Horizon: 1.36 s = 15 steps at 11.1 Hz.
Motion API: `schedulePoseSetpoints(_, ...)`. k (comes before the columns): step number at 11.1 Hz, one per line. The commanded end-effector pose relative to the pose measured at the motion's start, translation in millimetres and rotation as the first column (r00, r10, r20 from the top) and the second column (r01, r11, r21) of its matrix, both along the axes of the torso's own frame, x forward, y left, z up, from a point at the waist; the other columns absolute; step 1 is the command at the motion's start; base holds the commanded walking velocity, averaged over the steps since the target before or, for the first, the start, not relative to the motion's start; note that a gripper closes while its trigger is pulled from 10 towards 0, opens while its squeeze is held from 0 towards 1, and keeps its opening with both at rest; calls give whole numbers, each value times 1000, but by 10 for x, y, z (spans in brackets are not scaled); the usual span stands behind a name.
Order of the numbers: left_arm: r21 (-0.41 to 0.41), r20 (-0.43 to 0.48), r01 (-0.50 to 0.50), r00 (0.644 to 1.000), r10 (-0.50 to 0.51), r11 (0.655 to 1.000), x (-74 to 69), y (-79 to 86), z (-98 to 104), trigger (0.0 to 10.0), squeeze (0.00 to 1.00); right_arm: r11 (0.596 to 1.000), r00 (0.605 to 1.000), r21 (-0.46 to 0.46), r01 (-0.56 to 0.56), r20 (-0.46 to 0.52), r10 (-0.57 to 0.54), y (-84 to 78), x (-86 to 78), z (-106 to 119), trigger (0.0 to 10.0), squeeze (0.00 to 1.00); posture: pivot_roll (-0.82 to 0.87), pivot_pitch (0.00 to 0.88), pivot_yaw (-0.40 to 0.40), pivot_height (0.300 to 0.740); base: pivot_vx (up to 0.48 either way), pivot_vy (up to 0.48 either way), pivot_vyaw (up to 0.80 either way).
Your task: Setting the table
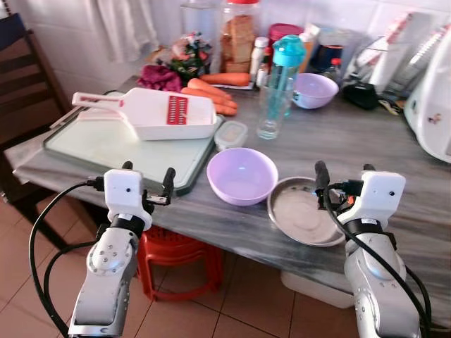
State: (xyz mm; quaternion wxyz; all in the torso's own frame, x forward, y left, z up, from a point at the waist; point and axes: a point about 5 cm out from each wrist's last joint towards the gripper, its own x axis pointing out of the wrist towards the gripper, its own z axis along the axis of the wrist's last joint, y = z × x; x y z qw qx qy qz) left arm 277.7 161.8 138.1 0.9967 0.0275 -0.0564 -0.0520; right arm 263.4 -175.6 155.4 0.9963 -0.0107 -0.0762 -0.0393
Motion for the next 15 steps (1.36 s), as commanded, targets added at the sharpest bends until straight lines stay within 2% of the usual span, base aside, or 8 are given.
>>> schedulePoseSetpoints(1, 15, 12, -21, 1000, 20, 1000, 8, 23, 23, 10000, 0, 1000, 999, -28, 4, 48, -2, -23, -58, 80, 10000, 0, 84, 9, -19, 740, 0, 0, 0)
schedulePoseSetpoints(3, 15, 17, -29, 999, 28, 999, 4, 40, 28, 10000, 0, 999, 998, -42, 5, 60, -2, -35, -91, 99, 10000, 0, 83, 9, -16, 740, 0, 0, 0)
schedulePoseSetpoints(6, 61, -19, -45, 999, 46, 997, -103, 141, -78, 10000, 0, 999, 999, -44, 20, 40, -18, -116, -256, 37, 10000, 0, 86, 10, -7, 740, -250, 0, 0)
schedulePoseSetpoints(8, 80, -36, -61, 997, 64, 995, -158, 213, -122, 10000, 0, 999, 1000, -26, 22, 21, -21, -95, -328, -26, 10000, 0, 88, 12, -6, 740, -259, 0, 0)
schedulePoseSetpoints(9, 94, -52, -64, 996, 69, 994, -210, 254, -163, 10000, 0, 1000, 1000, -16, -6, 6, 6, -17, -364, -73, 10000, 0, 97, 15, -5, 740, -255, 0, 0)
schedulePoseSetpoints(12, 119, -86, -67, 993, 78, 991, -309, 335, -246, 10000, 0, 1000, 1000, -3, -29, -8, 29, 65, -387, -117, 10000, 0, 103, 16, -4, 740, -254, 0, 0)
schedulePoseSetpoints(15, 125, -89, -54, 994, 66, 991, -293, 323, -257, 10000, 0, 1000, 1000, -2, -11, 1, 11, 0, -326, -96, 10000, 0, 103, 13, -1, 740, -260, 0, 0)
